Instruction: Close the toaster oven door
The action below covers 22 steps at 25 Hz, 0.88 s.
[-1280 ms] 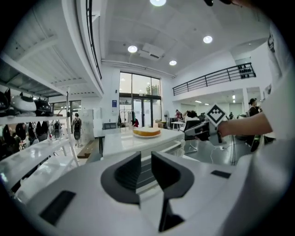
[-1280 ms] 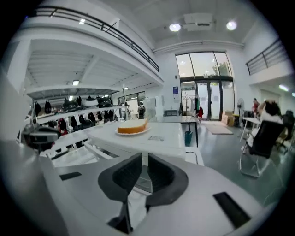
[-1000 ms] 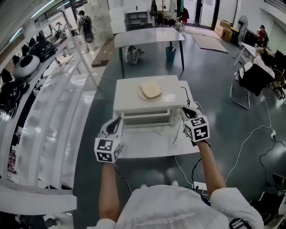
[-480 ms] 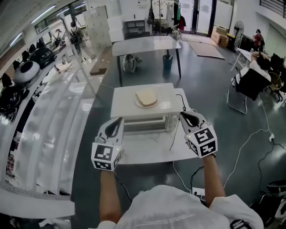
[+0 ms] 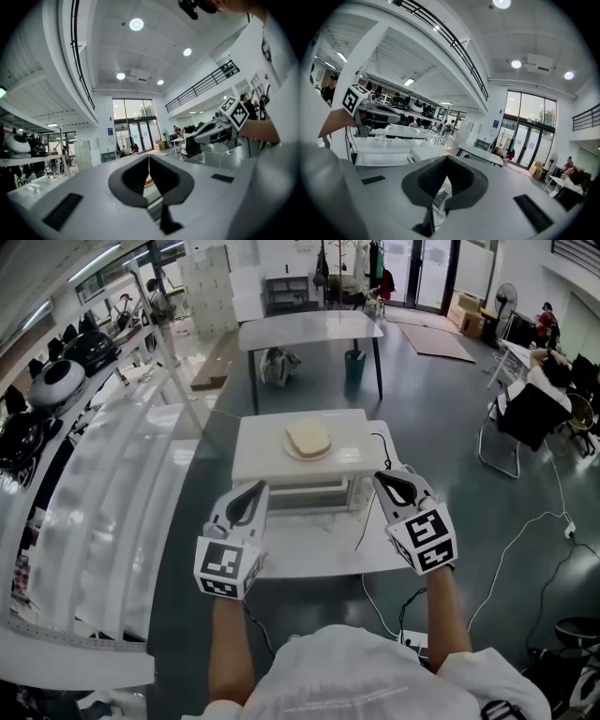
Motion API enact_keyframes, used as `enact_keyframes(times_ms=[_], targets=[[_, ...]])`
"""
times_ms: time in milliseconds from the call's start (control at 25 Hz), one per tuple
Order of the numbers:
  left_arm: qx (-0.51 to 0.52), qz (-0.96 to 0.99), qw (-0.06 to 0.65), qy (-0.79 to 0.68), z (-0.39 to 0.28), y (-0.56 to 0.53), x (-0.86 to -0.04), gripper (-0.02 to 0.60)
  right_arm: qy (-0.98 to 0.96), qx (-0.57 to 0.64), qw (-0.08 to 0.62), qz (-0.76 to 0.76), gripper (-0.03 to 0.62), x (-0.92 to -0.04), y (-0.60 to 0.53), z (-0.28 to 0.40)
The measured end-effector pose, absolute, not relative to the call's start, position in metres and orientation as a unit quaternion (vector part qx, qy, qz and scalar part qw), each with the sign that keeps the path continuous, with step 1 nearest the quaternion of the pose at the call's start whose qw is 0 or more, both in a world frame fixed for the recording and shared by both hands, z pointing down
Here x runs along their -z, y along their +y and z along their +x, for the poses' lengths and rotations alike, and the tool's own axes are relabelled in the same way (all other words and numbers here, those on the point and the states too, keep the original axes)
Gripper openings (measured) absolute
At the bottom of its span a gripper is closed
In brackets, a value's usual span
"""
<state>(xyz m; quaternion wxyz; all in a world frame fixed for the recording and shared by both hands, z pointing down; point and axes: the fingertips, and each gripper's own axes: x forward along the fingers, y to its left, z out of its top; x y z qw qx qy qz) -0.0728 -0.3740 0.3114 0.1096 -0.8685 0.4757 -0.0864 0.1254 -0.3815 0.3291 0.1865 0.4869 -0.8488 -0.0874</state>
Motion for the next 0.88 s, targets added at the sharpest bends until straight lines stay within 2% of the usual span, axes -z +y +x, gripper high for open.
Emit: enact_keyframes(times_ms=[880], targets=[[0.088,-0.864,0.110,0.484,-0.080,-0.366,-0.315,0.020,-0.862,0.101,0.186,0.462,0.015,-0.329,-0.385,0.115]])
